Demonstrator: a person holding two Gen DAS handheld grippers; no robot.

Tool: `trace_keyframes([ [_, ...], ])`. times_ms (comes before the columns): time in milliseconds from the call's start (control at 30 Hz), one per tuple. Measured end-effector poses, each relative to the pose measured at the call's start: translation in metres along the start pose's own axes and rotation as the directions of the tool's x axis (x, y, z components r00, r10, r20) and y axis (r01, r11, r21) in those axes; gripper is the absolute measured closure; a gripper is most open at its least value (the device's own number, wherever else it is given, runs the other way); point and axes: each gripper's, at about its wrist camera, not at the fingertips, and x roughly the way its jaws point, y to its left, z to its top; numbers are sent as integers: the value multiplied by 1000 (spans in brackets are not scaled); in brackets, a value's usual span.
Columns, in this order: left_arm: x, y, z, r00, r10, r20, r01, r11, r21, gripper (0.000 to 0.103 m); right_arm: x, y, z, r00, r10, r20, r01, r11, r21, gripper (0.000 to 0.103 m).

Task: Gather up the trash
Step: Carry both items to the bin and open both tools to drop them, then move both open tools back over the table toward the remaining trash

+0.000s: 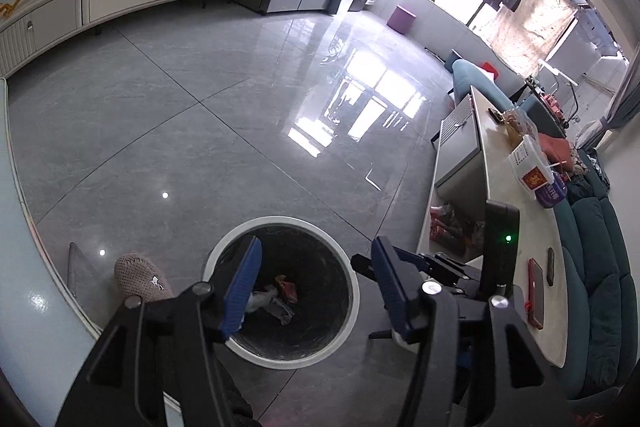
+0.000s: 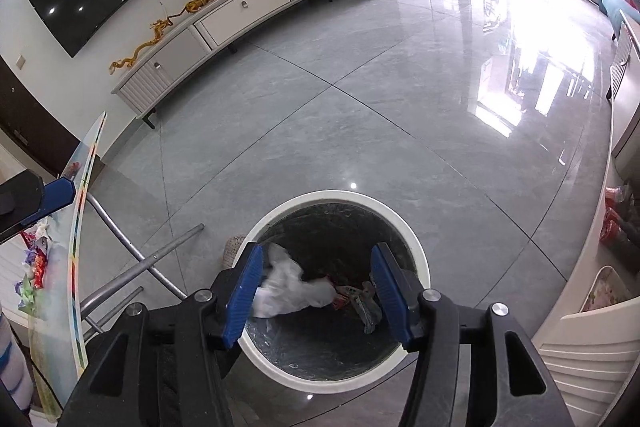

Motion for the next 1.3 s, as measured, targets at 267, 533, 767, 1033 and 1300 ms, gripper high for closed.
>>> trace_keyframes([
  [267, -59, 12, -10, 993, 61, 103, -60, 998, -8, 48, -34, 31, 8, 996, 38, 77, -34, 998, -58, 48],
  [533, -133, 52, -40, 969, 139, 204, -125, 989, -83, 48, -68, 88, 10, 986, 103, 129, -80, 981, -175, 48],
  [767, -205, 94, -84, 930, 234, 285, -194, 968, -160, 48, -88, 159, 7, 977, 163, 135, -114, 943, -311, 48],
  [1033, -287, 168, -153, 860, 383, 337, -271, 902, -335, 48, -88, 244, -1, 966, 245, 83, -182, 872, -455, 48],
  [1300, -347, 261, -203, 787, 551, 277, -367, 779, -509, 48, -48, 309, -13, 960, 277, -25, -248, 812, -528, 48],
])
